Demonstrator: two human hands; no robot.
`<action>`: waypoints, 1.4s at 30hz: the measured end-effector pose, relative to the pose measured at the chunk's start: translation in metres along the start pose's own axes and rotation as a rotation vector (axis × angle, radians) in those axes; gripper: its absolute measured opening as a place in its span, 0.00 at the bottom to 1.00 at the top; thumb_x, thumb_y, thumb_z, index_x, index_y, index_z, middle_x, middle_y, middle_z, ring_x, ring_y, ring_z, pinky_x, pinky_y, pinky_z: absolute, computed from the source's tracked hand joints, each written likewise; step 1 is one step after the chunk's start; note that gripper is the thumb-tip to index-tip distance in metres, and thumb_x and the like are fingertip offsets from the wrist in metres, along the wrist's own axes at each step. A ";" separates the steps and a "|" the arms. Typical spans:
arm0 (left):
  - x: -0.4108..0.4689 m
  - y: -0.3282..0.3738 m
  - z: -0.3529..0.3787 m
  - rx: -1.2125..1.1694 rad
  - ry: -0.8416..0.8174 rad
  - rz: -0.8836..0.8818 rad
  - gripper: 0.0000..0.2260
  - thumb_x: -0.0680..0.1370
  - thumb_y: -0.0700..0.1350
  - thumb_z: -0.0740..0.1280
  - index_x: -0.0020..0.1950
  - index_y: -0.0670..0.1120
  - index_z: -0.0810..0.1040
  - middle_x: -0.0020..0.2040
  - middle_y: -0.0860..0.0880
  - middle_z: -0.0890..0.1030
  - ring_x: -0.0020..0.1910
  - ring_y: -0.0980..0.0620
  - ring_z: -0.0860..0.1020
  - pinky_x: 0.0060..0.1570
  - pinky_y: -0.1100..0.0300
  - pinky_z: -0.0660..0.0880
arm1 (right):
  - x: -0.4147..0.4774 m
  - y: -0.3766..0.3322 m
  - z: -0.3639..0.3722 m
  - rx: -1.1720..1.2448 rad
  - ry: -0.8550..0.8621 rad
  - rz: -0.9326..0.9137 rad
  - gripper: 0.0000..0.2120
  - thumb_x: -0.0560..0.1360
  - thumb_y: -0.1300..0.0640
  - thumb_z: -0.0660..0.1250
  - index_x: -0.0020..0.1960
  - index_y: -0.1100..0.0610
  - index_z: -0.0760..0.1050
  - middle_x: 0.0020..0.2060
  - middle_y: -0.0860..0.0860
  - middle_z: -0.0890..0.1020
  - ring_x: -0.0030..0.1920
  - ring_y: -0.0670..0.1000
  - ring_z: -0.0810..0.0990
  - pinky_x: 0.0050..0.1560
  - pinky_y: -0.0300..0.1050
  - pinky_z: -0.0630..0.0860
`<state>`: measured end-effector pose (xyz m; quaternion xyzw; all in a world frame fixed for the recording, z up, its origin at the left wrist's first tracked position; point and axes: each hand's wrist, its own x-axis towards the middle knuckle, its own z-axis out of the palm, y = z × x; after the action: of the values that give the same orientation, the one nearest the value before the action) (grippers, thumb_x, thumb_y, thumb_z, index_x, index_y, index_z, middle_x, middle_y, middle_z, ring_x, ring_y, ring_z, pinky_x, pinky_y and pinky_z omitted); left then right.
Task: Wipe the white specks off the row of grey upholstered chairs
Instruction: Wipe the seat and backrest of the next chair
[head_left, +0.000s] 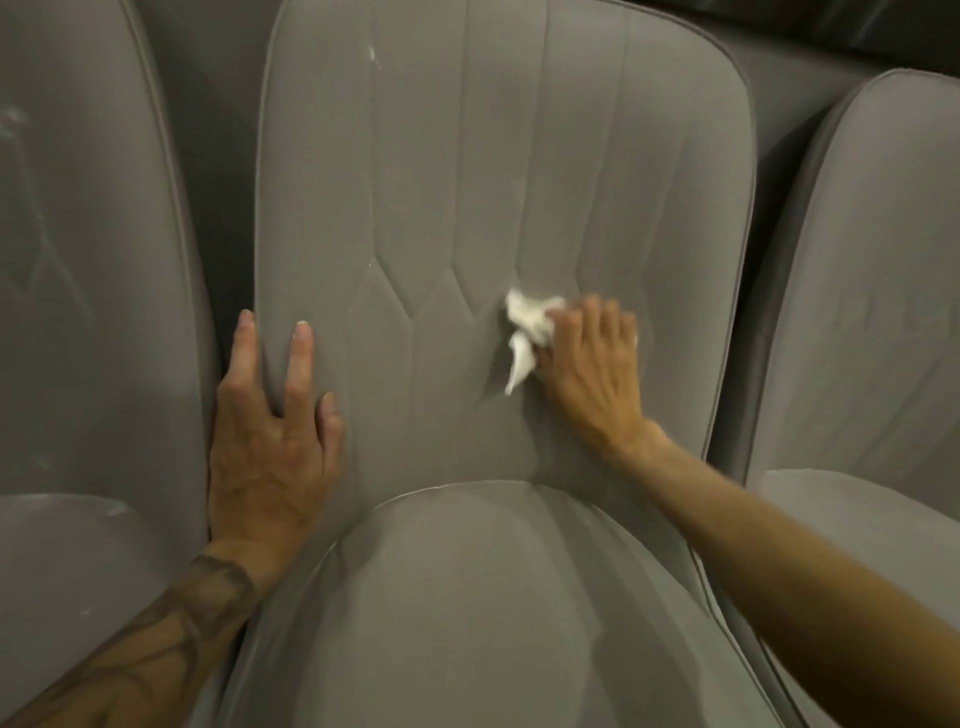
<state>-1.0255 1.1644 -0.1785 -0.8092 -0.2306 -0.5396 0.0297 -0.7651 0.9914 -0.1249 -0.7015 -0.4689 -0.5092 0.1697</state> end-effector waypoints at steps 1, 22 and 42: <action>0.000 0.001 0.000 0.001 0.002 -0.002 0.25 0.86 0.45 0.58 0.83 0.41 0.60 0.79 0.27 0.59 0.76 0.30 0.63 0.80 0.52 0.56 | -0.024 -0.006 -0.001 -0.007 -0.072 -0.073 0.12 0.76 0.55 0.73 0.52 0.59 0.73 0.43 0.58 0.76 0.43 0.58 0.69 0.45 0.52 0.63; 0.001 0.002 -0.001 0.036 0.005 -0.002 0.25 0.85 0.44 0.59 0.83 0.40 0.61 0.79 0.27 0.59 0.76 0.31 0.63 0.81 0.56 0.52 | -0.046 -0.019 0.011 0.036 -0.155 -0.158 0.10 0.76 0.56 0.69 0.55 0.57 0.71 0.44 0.55 0.74 0.42 0.57 0.68 0.45 0.51 0.64; 0.001 0.003 -0.001 0.029 -0.004 -0.020 0.25 0.86 0.46 0.58 0.82 0.41 0.62 0.79 0.28 0.59 0.72 0.32 0.65 0.79 0.57 0.55 | 0.109 -0.013 -0.020 0.352 0.398 0.492 0.16 0.78 0.50 0.68 0.57 0.61 0.71 0.51 0.58 0.75 0.53 0.56 0.72 0.54 0.51 0.66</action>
<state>-1.0251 1.1622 -0.1762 -0.8074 -0.2463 -0.5350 0.0356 -0.7822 1.0369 -0.0241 -0.6403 -0.3243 -0.4913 0.4934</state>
